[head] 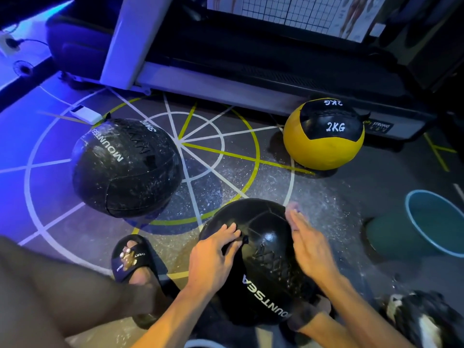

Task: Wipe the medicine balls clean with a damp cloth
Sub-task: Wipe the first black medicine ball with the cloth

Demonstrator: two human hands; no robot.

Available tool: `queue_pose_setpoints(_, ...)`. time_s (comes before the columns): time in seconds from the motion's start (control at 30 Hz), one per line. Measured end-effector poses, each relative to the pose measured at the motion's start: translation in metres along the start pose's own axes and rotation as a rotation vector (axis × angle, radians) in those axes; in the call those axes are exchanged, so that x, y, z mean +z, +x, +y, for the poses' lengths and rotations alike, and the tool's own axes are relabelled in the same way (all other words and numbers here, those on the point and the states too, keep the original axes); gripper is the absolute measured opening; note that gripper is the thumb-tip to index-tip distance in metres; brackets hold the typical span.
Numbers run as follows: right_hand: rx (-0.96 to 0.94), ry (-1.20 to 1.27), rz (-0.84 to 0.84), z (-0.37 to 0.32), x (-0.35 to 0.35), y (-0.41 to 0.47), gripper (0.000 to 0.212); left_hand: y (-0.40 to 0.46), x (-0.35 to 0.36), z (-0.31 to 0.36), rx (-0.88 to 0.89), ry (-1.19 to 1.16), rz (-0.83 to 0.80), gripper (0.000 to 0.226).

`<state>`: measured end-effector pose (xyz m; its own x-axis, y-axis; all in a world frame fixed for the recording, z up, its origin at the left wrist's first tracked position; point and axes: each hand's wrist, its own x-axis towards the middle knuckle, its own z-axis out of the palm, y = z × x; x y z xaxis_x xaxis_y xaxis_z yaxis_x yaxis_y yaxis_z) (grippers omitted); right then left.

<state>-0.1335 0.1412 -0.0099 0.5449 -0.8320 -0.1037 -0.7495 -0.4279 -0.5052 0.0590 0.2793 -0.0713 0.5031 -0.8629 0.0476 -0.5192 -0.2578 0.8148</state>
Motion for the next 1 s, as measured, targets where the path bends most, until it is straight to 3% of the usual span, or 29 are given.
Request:
queue_pose_setpoints(0.17,-0.195,0.003,-0.089,-0.038,0.014,-0.010,0.049,-0.011,0.006,0.011,0.073,0.096,-0.023,0.044)
queue_pose_setpoints(0.37,-0.080,-0.131,-0.127,-0.043,-0.002,0.052,0.042,-0.043,0.022,0.015,0.220,0.296,-0.057,0.061)
queue_pose_setpoints(0.53,-0.556,-0.279,-0.607,-0.096,0.016,0.052,0.043,-0.034,0.025,0.015,0.220,0.380,-0.117,0.059)
queue_pose_setpoints(0.57,-0.548,-0.264,-0.612,-0.092,0.012,0.062,0.043,-0.034,0.025,0.015,0.225,0.392,-0.120,0.061)
queue_pose_setpoints(0.67,-0.311,-0.248,-0.333,-0.072,-0.008,0.104,0.041,-0.034,0.029,0.016,0.280,0.431,-0.084,0.066)
queue_pose_setpoints(0.7,-0.292,-0.291,-0.309,-0.071,-0.006,0.108,0.041,-0.032,0.030,0.018,0.282,0.422,-0.100,0.065)
queue_pose_setpoints(0.83,-0.601,-0.441,-0.725,-0.118,0.025,0.062,0.035,-0.022,0.028,0.025,0.167,0.303,-0.251,0.044)
queue_pose_setpoints(0.87,-0.674,-0.447,-0.748,-0.119,0.026,0.061,0.036,-0.021,0.027,0.025,0.172,0.311,-0.247,0.043)
queue_pose_setpoints(0.9,-0.690,-0.462,-0.699,-0.115,0.021,0.069,0.038,-0.020,0.028,0.023,0.221,0.334,-0.213,0.046)
queue_pose_setpoints(1.0,-0.416,-0.546,-0.435,-0.090,0.000,0.122,0.040,-0.019,0.030,0.021,0.309,0.405,-0.137,0.060)
